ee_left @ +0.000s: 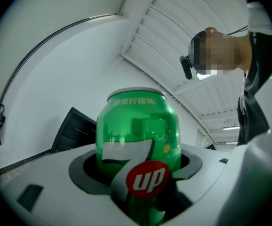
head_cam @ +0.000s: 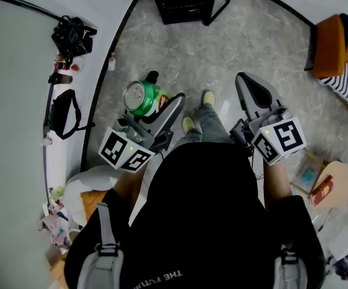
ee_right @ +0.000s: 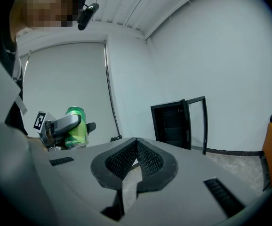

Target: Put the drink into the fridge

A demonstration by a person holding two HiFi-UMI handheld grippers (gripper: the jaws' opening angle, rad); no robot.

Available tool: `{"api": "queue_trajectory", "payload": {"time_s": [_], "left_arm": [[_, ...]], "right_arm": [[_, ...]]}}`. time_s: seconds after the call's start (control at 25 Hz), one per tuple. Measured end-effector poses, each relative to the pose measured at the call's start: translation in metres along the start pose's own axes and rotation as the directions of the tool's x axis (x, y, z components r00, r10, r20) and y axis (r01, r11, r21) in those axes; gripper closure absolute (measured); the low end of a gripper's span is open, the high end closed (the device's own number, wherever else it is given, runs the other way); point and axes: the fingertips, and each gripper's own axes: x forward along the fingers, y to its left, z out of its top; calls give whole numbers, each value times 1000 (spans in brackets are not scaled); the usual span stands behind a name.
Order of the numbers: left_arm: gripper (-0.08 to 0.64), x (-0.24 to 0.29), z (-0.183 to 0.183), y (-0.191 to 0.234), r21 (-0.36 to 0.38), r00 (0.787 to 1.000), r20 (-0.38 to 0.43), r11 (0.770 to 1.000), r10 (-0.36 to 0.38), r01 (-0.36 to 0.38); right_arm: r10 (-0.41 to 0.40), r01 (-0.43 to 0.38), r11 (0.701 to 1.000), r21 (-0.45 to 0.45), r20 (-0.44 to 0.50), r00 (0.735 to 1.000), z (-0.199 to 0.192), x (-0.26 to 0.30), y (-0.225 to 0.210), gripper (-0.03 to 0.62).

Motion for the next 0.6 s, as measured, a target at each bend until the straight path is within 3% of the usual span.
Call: {"api": "queue_trajectory", "payload": {"time_s": [0.6], "left_arm": [[218,120,8,23,59,1000,-3,998,27,-27]], "right_arm": [[18,-17,1000,-17,41,999,42,41,-120,578]]}}
